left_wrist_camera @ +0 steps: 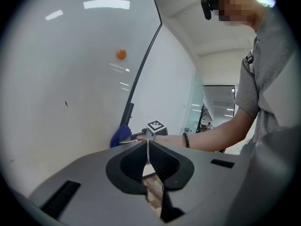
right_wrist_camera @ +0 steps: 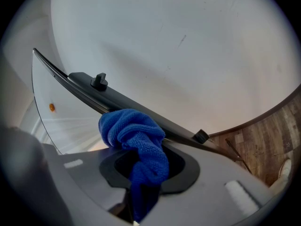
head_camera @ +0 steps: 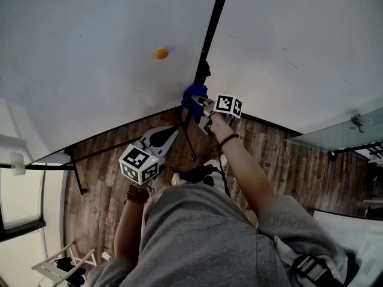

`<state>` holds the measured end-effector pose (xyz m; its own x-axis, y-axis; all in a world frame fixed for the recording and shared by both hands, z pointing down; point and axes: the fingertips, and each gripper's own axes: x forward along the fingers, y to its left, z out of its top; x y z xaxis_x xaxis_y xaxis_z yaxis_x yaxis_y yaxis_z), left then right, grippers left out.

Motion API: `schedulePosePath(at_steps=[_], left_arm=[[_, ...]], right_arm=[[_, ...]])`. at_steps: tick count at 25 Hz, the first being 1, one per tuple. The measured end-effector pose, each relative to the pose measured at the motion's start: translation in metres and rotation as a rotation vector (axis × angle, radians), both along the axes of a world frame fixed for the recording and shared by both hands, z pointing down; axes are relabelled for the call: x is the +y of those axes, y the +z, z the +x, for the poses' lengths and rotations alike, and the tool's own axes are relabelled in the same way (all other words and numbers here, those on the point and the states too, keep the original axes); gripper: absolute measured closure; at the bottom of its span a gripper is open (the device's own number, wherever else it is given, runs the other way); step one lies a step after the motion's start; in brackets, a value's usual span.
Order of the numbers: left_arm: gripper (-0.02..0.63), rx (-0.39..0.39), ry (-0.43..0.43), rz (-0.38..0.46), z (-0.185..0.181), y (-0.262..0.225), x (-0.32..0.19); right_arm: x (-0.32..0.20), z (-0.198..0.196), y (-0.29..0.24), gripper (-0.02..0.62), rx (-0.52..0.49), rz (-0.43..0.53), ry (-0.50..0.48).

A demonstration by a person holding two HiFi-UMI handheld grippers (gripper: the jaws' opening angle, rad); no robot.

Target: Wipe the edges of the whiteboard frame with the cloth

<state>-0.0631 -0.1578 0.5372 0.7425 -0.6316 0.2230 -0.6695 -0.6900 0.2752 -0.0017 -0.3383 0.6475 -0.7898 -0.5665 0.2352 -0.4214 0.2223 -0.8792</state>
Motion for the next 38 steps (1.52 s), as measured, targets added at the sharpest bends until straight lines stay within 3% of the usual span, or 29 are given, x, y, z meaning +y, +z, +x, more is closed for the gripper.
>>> schedulePosePath(at_steps=[38], left_arm=[[0.586, -0.002, -0.078, -0.039, -0.009, 0.015, -0.027]], right_arm=[[-0.001, -0.005, 0.071, 0.486, 0.054, -0.124, -0.067]])
